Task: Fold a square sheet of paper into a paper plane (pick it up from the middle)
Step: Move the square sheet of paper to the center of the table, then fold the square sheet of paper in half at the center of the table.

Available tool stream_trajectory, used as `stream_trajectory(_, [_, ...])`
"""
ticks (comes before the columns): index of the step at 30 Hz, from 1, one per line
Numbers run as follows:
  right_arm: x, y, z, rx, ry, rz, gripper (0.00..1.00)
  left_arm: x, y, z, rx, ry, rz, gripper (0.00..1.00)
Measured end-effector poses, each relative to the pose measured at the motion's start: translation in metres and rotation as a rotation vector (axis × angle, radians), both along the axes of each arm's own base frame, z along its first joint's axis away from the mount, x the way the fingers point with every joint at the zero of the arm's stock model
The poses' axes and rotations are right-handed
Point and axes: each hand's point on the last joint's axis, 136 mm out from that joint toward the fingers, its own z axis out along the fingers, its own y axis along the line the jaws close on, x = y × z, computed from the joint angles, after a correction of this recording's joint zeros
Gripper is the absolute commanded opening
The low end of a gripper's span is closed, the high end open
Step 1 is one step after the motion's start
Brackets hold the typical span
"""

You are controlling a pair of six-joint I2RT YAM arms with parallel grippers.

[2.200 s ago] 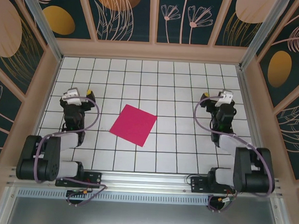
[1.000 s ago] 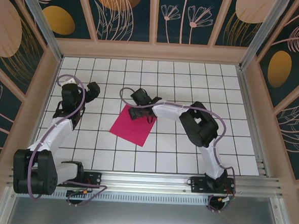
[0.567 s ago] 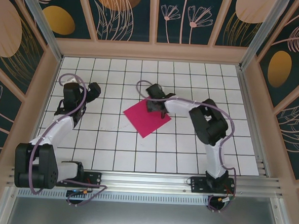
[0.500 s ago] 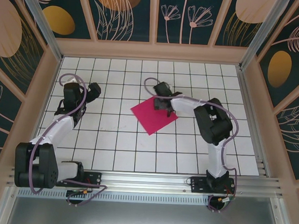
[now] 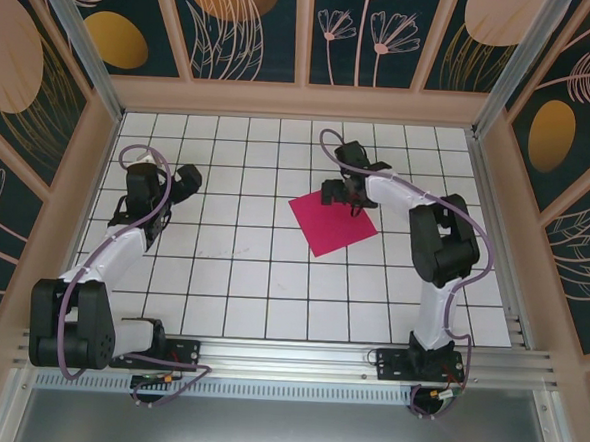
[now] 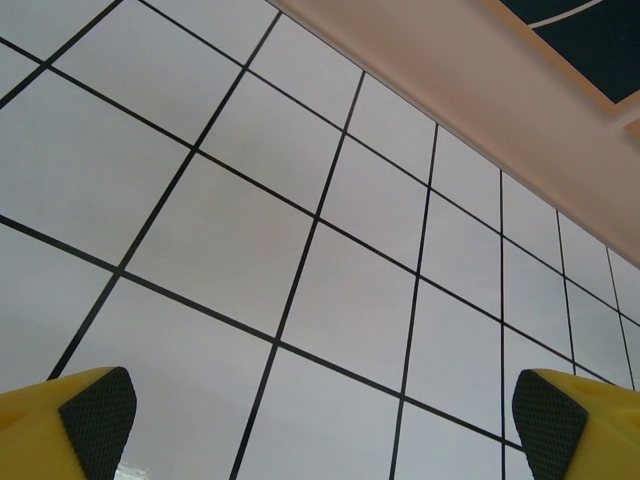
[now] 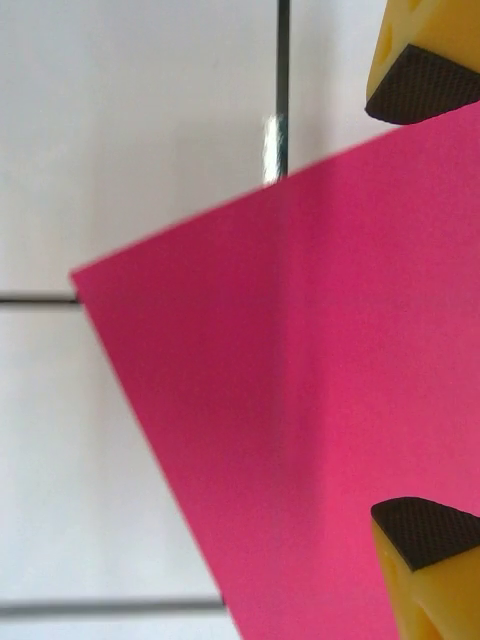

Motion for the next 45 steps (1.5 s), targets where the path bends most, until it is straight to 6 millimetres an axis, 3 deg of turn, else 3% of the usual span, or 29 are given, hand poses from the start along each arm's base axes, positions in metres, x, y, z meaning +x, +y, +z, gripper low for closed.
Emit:
stream_trajectory(3, [-0.008, 0.011, 0.001, 0.008, 0.028, 0.055, 0.99, 0.000, -0.002, 0.000, -0.005, 0.000, -0.009, 0.98])
stream_trajectory(8, [-0.028, 0.025, -0.016, -0.031, 0.100, 0.157, 0.98, 0.000, -0.004, 0.000, -0.013, 0.000, -0.021, 0.99])
stream_trajectory(14, [-0.044, 0.026, -0.036, -0.073, 0.179, 0.233, 0.97, 0.000, -0.004, 0.000, -0.013, 0.000, -0.022, 0.99])
stream_trajectory(34, [-0.041, 0.025, -0.042, -0.089, 0.174, 0.251, 0.86, 0.000, -0.004, -0.003, -0.013, 0.008, -0.021, 0.98])
stream_trajectory(45, [-0.039, 0.025, -0.039, -0.079, 0.168, 0.227, 0.84, 0.000, -0.004, -0.003, -0.013, 0.010, -0.021, 0.99])
